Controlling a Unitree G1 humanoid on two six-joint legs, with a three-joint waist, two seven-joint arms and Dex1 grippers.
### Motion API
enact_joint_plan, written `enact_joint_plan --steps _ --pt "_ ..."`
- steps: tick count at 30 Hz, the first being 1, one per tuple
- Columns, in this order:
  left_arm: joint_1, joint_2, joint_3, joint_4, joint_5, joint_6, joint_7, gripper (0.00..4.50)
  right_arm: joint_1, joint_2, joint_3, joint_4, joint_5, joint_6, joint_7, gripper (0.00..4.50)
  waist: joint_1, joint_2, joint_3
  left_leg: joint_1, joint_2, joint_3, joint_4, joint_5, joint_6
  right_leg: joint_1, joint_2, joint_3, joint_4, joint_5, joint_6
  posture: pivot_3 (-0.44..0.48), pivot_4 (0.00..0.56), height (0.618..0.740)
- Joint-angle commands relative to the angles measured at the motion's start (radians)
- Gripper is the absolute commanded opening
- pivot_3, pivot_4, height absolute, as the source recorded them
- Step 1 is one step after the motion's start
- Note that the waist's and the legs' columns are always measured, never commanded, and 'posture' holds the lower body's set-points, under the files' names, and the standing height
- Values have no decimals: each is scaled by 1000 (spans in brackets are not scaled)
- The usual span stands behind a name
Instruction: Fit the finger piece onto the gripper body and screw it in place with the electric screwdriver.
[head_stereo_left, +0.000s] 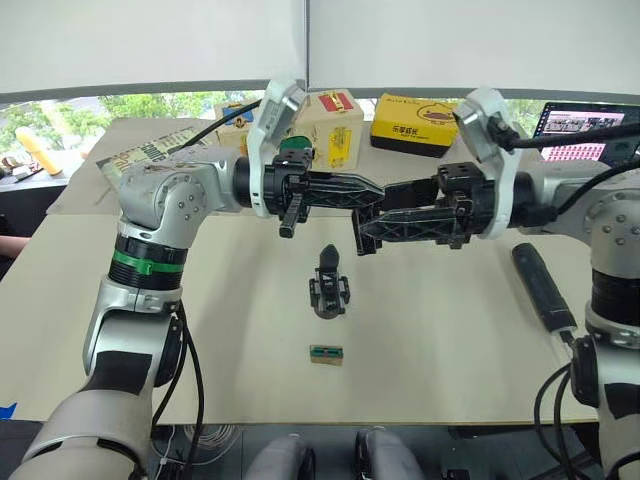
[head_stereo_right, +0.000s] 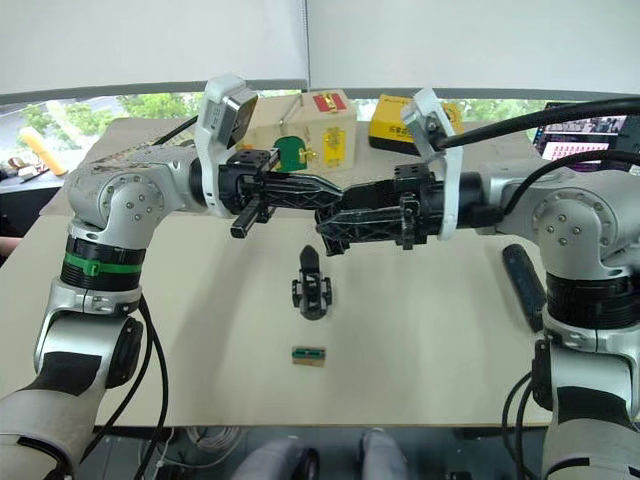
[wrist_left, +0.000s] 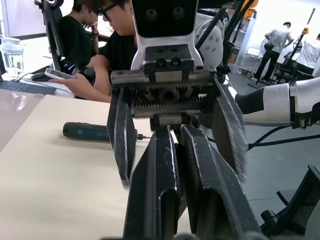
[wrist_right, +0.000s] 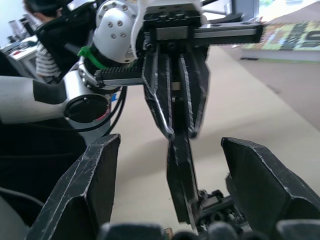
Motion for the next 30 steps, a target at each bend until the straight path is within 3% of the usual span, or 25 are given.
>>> enact_joint_plan --steps 1,8,12,16,17,22,27,30 --pt "-45 -3 17 -2 2 -20 -24 0 -43 7 1 -8 -1 -2 11 2739 -1 0 0 -1 0 0 0 0 0 0 0 0 0 0 0 0 150 740" --pt "-48 -14 29 9 7 -15 -33 0 -39 9 30 -14 -48 -43 38 343 -1 0 0 -1 -1 -1 0 0 0 0 -1 -1 -1 0 0 0 150 740" --pt "-42 -7 22 11 18 -13 -42 0 -31 5 34 -22 -68 -62 59 309 -2 0 0 0 -1 -1 0 0 0 0 -1 -1 -1 0 0 0 150 740" --pt "-3 44 15 -14 31 -21 -85 1596 2 -16 48 -47 -109 -111 96 309 -3 0 0 0 -1 -1 0 0 0 0 0 -1 -1 0 0 0 150 740" --pt "23 69 5 -35 49 -42 -100 2177 16 -23 53 -55 -124 -133 107 309 -3 0 0 0 -1 -1 0 0 0 0 0 -1 0 0 0 0 150 740" --pt "274 216 -18 -181 163 -190 -120 4490 120 -52 66 -105 -195 -252 155 309 -12 0 0 1 -1 -1 -2 0 0 0 0 -1 0 0 0 0 150 740" --pt "550 233 -28 -272 351 -440 20 4500 211 -59 49 -146 -251 -357 159 309 -4 0 0 1 -1 -1 0 0 0 0 -1 -1 -2 0 0 0 150 740" --pt "617 183 -49 -261 407 -500 96 4500 237 -50 28 -158 -233 -344 138 309 9 0 0 1 -1 -1 0 0 0 1 -1 -1 -2 0 0 0 150 740"
